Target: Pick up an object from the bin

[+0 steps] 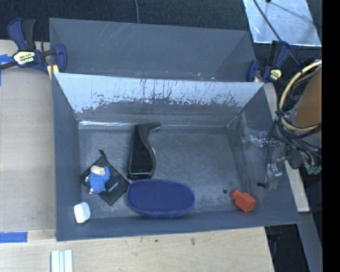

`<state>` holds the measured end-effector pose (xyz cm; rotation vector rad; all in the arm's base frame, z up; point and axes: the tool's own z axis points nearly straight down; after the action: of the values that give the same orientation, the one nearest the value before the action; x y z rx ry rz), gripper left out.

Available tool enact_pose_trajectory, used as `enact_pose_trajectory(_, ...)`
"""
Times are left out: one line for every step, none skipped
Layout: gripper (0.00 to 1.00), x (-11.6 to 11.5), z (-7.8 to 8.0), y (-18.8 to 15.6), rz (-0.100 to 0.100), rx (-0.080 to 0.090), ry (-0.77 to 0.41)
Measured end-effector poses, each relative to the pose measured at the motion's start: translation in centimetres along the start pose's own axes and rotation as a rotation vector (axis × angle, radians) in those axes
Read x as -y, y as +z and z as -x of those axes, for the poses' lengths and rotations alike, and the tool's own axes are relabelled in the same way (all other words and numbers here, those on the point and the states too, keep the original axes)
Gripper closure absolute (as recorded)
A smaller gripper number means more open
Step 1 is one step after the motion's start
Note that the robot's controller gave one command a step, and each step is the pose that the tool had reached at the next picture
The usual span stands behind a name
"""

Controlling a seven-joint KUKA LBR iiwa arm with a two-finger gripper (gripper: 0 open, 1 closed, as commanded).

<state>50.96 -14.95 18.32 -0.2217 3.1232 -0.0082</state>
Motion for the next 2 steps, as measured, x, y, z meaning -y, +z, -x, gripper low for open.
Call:
enact_pose_trajectory(0.0, -13.0, 2.4, 4.8, 0.01, -0.009, -0.239)
enact_pose_trajectory(0.0, -17.9, 4.0, 5.5, 0.009, -0.004, -0.259)
